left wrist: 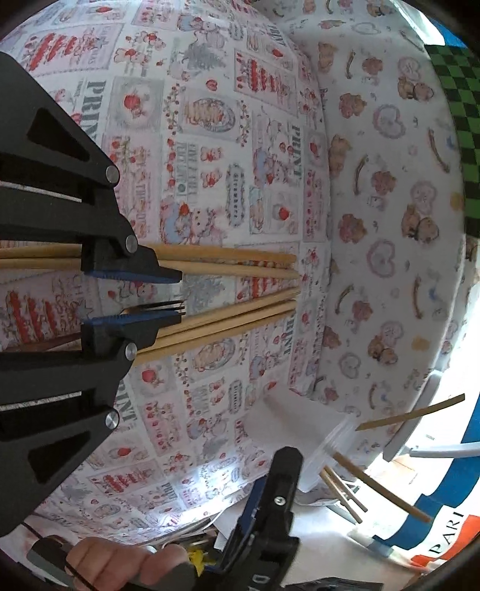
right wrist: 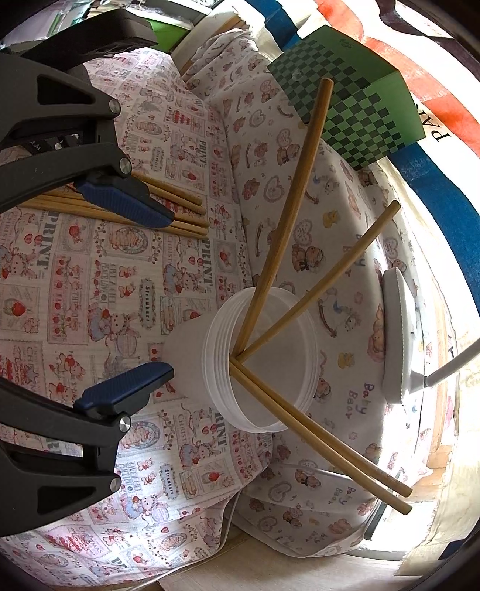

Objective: Organize utensils
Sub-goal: 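Lift the stick with the left tool while the right tool closes on another stick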

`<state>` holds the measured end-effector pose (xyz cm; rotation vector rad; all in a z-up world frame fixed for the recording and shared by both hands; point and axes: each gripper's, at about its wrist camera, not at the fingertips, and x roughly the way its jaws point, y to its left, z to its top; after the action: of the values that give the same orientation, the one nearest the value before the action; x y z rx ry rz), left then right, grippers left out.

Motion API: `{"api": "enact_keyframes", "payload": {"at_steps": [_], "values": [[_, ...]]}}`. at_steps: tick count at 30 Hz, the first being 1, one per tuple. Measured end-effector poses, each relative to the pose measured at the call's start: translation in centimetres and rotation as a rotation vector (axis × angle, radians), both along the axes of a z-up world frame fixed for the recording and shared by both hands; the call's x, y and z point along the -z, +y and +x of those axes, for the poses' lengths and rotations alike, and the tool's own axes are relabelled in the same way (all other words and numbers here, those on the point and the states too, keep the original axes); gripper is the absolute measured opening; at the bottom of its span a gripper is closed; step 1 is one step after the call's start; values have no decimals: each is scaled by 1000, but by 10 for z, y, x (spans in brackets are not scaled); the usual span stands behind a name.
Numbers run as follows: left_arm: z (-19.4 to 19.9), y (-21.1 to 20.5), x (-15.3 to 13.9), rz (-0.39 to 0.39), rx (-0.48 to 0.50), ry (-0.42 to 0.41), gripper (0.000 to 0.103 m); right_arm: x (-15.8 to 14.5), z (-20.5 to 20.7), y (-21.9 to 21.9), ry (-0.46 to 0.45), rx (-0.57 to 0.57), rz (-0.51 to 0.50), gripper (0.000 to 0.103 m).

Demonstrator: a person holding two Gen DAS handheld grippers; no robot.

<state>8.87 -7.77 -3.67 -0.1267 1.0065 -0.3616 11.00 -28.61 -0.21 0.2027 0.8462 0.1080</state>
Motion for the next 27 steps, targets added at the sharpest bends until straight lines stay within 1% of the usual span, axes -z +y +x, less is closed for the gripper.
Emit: {"api": "enact_keyframes", "payload": {"at_steps": [3,4,7,8,10,12,14,17,19,22,24,27], "values": [[-3,1,-8,52,-26,-60,19,0,0,0,2,-2,-1,77],[-4,1,-11,83,-43,-84,21,0,0,0,4,0,0,77],[1,4,-15,156,-93,-122,21,3,3,-1,12,2,0,77],[6,3,-17,197,-120,-135,21,3,3,0,14,-2,1,77],[20,-2,-20,232,-111,-133,22,5,4,1,20,-10,-1,77],[40,-7,-21,262,-102,-111,22,8,5,3,24,-9,-9,77],[62,-9,-19,267,-131,-78,22,12,7,5,31,3,-32,77],[85,-12,-9,215,-95,4,22,16,11,5,41,1,-42,77],[92,-15,-3,210,-96,33,22,17,12,5,44,1,-40,77],[97,-17,5,233,-113,44,22,17,12,7,42,-3,-44,77],[100,-18,7,253,-134,27,24,18,13,7,42,-5,-44,77],[104,-22,10,270,-128,26,25,19,13,7,45,-7,-46,77]]}}
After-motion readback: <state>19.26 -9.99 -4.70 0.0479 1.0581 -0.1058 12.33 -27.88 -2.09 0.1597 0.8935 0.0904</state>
